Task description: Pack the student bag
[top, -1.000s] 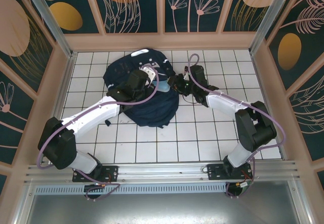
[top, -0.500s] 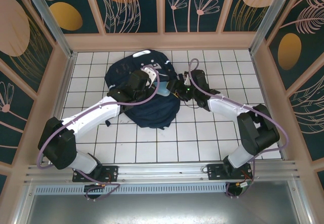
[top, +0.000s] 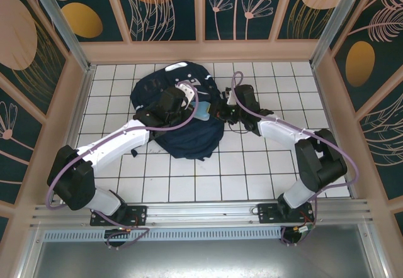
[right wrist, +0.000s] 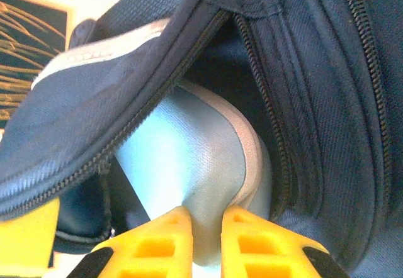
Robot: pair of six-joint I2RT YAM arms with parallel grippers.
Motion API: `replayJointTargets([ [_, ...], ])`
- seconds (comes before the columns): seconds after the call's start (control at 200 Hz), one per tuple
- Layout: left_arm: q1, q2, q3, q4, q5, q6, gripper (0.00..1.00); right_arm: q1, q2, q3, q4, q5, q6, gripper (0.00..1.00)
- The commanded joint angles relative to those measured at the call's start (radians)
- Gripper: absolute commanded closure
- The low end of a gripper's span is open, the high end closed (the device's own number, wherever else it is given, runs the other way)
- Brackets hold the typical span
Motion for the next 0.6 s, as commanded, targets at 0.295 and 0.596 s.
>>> replayJointTargets([
  [0.295,-0.020,-0.105,-0.037,0.142,0.006,0.011,1.00,-0.090,-0.065,0.069,-0.246,-0.099,-0.261,0.90],
  [0.596,-0.020,-0.067,-0.003,0.149,0.073,0.012,1.00,0.007,0.089,0.183,-0.088,-0.105,-0.136,0.87],
])
